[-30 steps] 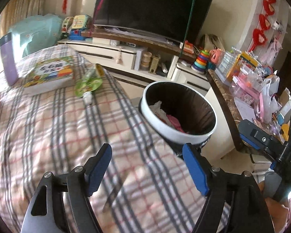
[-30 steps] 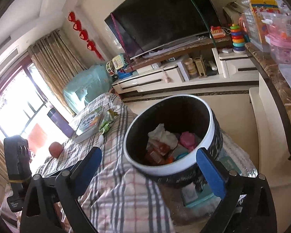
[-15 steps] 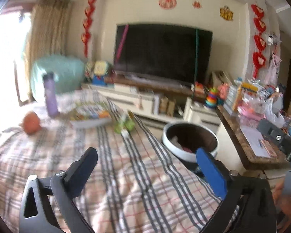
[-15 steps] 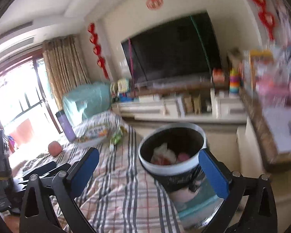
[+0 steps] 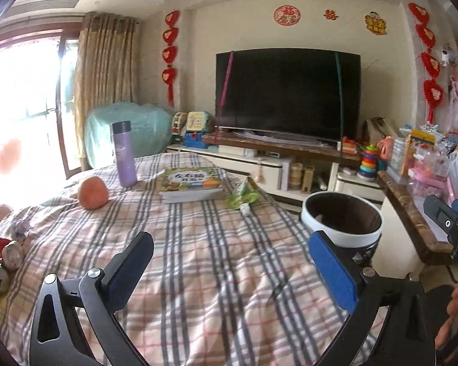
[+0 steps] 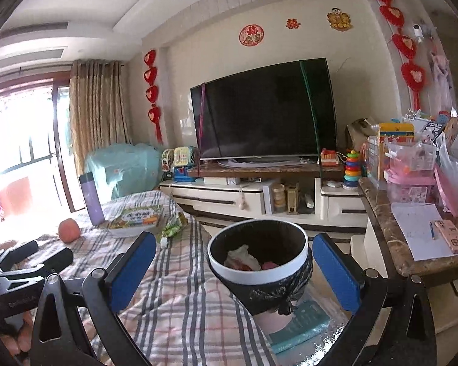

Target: Collect trash

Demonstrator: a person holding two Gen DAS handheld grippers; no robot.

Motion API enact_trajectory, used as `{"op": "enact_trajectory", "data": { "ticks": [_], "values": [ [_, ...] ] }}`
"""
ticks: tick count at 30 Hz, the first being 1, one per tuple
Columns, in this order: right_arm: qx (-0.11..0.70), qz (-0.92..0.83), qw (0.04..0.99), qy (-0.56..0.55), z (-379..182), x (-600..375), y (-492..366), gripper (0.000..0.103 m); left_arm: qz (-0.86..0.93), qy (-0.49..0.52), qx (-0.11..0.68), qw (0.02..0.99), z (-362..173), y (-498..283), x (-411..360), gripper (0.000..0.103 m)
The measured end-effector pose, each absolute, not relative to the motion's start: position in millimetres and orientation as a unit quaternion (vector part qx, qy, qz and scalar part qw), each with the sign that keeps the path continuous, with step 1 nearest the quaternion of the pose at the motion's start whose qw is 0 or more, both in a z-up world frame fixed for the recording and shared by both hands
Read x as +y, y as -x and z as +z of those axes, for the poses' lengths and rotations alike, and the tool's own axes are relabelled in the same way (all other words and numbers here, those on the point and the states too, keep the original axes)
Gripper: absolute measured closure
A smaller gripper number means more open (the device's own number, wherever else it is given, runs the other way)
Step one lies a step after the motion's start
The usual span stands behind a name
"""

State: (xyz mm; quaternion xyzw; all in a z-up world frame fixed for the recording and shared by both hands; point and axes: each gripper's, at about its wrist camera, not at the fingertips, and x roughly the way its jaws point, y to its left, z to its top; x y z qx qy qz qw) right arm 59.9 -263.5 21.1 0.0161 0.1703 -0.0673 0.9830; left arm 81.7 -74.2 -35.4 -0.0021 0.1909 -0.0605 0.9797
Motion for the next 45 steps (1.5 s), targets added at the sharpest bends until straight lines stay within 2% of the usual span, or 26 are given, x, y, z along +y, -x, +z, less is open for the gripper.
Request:
{"op": "enact_trajectory", "data": {
  "ticks": [12,45],
  "values": [
    [0.171,-0.081,0.981,0.027,6,-252,-57,0.0,-0.049,-0.011,0.186,0.981,-38,-81,-89,0.001],
    [0.175,-0.092,0.98,0.011,6,-263,-55,0.0,-0.046,-0.018,0.179,0.983,-46,-84,-85,0.001]
  ]
}}
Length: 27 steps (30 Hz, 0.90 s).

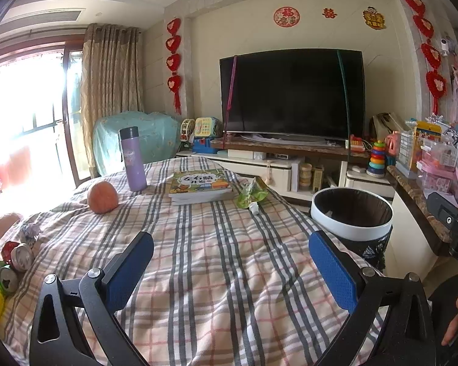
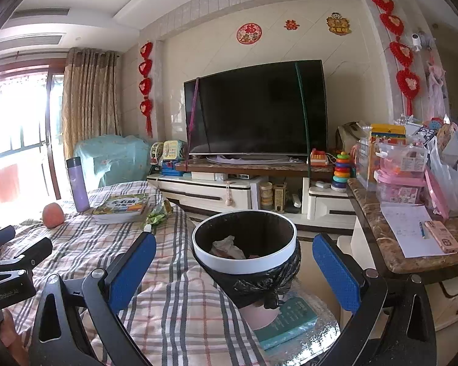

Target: Collect trash

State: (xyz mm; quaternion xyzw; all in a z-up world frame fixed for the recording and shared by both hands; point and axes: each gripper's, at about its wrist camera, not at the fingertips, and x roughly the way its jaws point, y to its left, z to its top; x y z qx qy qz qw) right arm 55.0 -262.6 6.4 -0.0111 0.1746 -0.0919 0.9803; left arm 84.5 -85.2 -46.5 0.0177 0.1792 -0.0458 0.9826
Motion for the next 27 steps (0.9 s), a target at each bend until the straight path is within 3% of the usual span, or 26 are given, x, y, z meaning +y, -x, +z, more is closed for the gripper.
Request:
{"op": "enact_trajectory", "data": {
  "ticks": [27],
  "values": [
    [0.179,-0.085,0.98,0.011,3.7,-258.7,-56.9,0.0,-0.045,-0.012,0.182,0.982,-49.5,-88.7,-82.2,0.001]
  ]
}}
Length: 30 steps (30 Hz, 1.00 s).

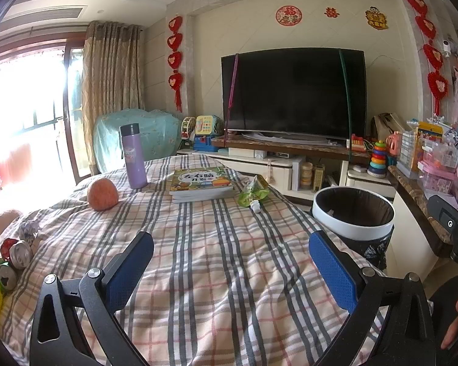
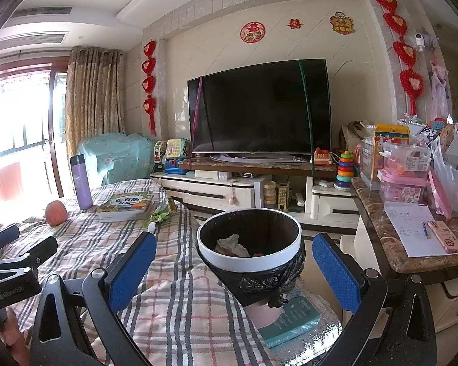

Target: Collect trash

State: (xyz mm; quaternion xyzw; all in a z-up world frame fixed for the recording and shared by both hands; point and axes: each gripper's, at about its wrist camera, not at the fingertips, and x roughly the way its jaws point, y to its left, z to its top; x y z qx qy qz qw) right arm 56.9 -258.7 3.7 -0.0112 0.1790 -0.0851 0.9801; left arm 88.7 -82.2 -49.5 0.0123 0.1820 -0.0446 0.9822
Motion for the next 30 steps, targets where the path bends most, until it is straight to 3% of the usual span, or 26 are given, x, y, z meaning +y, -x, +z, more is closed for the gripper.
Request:
{"op": "enact_trajectory", "data": {
  "ticks": [30],
  "values": [
    [0.18,-0.078,0.981,0.008,1.7,-251.0,-59.8,0.0,-0.045,-0.012,0.182,0.982,-49.8,-89.8,-82.8,0.001]
  ]
}}
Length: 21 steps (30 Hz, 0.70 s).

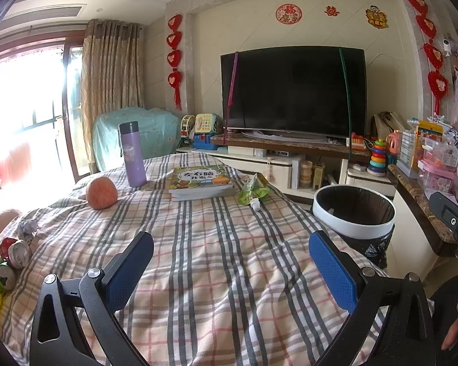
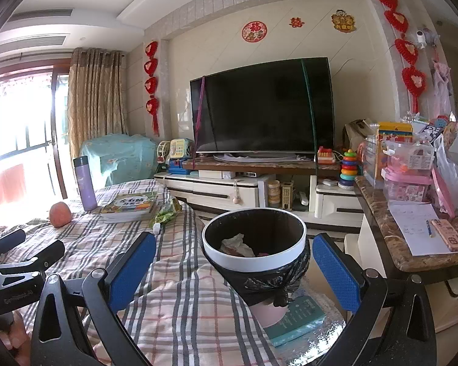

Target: Collect trash

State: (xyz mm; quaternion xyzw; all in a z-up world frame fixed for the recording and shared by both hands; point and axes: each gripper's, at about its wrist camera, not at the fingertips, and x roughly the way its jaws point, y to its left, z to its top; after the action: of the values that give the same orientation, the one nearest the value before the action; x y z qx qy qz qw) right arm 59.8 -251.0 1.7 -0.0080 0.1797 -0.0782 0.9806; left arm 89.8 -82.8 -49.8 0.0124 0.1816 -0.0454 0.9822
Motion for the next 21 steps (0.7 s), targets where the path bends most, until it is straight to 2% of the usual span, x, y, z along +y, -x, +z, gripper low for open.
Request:
{"op": "enact_trajectory", "data": {
  "ticks": [21],
  "values": [
    [0.182,-0.073,0.981,0.002,2.5,-248.4,-59.4,0.0,-0.048,-0.013,0.183,0.982,-55.6,-92.8,-80.2,0.001]
  ]
}}
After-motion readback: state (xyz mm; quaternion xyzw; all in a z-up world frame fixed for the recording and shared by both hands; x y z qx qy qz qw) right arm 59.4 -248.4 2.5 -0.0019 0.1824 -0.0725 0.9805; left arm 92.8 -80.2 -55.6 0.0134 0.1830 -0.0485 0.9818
